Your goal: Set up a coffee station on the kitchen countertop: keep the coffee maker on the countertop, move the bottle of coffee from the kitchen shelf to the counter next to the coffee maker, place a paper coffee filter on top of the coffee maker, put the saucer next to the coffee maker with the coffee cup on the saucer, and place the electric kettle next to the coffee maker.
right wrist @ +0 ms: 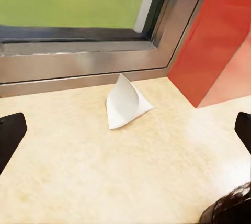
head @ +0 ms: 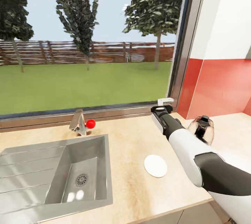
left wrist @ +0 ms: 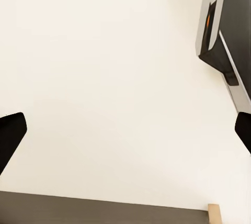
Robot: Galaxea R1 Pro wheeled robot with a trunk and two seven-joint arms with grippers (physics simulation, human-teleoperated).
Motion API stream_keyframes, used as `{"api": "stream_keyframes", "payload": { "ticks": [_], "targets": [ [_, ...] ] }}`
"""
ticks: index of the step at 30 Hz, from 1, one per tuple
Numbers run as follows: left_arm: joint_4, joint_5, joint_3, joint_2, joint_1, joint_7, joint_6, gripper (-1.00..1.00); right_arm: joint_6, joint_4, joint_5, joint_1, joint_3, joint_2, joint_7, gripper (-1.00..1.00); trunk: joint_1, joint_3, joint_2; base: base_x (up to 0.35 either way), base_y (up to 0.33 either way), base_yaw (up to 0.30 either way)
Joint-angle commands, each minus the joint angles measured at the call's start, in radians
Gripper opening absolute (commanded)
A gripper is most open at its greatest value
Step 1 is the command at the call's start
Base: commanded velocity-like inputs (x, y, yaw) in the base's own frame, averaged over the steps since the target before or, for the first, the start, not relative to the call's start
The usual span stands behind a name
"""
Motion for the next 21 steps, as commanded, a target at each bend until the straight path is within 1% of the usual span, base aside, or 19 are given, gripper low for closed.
{"api": "stream_keyframes", "payload": {
  "ticks": [1, 5, 8, 13, 17, 21],
  "targets": [
    [0.002, 0.003, 0.000, 0.000, -0.001, 0.001, -0.006, 1.00, 0.009, -0.001, -0.001, -0.001, 0.007, -0.001, -0.005, 1.00, 0.001, -0.002, -0.002, 0.000, 0.000, 0.244],
    [0.002, 0.003, 0.000, 0.000, -0.001, 0.000, -0.006, 1.00, 0.009, -0.001, -0.001, -0.001, 0.007, 0.000, -0.005, 1.00, 0.001, -0.002, -0.002, 0.018, 0.000, 0.252],
    [0.002, 0.003, 0.000, 0.001, -0.001, 0.000, -0.006, 1.00, 0.008, -0.002, -0.001, -0.001, 0.007, 0.001, -0.005, 1.00, 0.001, -0.002, -0.002, 0.146, 0.000, 0.119],
    [0.003, 0.005, 0.000, 0.001, -0.001, 0.001, -0.005, 1.00, 0.008, -0.002, -0.001, -0.001, 0.007, 0.001, -0.005, 1.00, 0.001, -0.002, -0.002, 0.237, 0.000, 0.028],
    [0.003, 0.005, 0.000, 0.001, 0.009, 0.001, 0.014, 1.00, 0.008, -0.002, 0.000, -0.001, 0.007, 0.000, -0.005, 1.00, 0.001, -0.002, -0.002, 0.062, 0.000, 0.004],
    [0.002, 0.005, 0.000, 0.001, 0.013, 0.003, 0.054, 1.00, 0.008, -0.002, 0.000, -0.001, 0.007, 0.000, -0.005, 1.00, 0.001, -0.002, -0.002, 0.016, 0.000, 0.001]
  ]
}}
